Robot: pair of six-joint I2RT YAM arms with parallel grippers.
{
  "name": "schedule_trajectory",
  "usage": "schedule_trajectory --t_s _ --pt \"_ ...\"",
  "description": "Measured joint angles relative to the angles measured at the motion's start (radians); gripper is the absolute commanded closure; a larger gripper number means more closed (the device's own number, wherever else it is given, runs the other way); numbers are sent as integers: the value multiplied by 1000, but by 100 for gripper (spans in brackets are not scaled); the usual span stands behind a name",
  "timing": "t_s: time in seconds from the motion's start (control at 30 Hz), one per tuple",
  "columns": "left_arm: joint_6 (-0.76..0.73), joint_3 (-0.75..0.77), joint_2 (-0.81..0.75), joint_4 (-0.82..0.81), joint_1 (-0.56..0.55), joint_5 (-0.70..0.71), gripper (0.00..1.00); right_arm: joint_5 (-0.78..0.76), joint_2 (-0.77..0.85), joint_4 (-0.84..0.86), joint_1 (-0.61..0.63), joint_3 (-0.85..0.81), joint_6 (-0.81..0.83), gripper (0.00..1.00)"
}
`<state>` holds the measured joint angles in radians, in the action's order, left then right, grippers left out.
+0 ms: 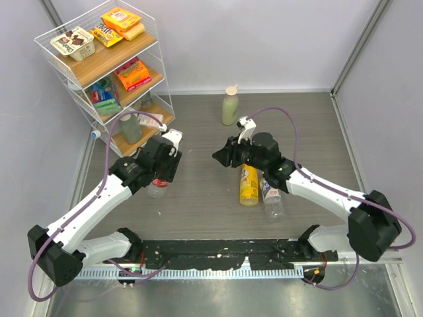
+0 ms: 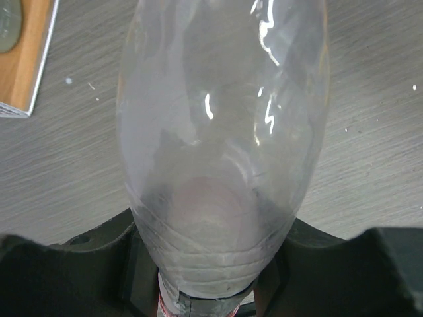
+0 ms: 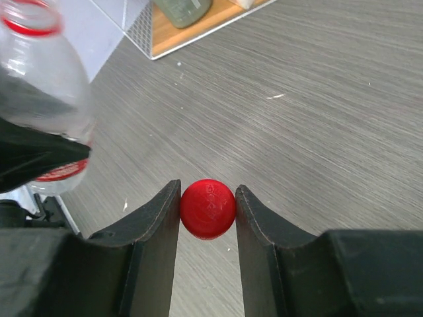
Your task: Unscrew the bottle caps
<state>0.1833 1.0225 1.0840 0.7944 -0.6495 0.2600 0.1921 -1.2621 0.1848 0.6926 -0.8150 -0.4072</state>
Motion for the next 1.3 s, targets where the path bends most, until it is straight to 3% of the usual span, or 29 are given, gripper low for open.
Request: schedule_trajectory --t_s 0.43,0.47,0.6,0.77,0.87,1.0,1.3 --pt "-57 134 60 -34 0 -8 100 -34 -336 69 -1 -46 26 96" --pt "-62 134 61 -42 0 -18 100 -41 -344 69 -1 -46 28 84" --pt "-83 106 61 -92 0 -56 100 -68 -386 68 -1 -48 31 58" --pt "-89 63 50 -109 0 -100 99 -93 -439 61 -1 -49 31 38" --pt "-90 55 40 -111 0 -113 98 -108 -451 46 -1 -49 28 18" --pt "-91 54 22 -118 0 -124 96 -129 -451 33 -1 -49 31 9" --pt "-99 42 -3 -135 0 -195 92 -128 -383 -12 -2 -49 47 7"
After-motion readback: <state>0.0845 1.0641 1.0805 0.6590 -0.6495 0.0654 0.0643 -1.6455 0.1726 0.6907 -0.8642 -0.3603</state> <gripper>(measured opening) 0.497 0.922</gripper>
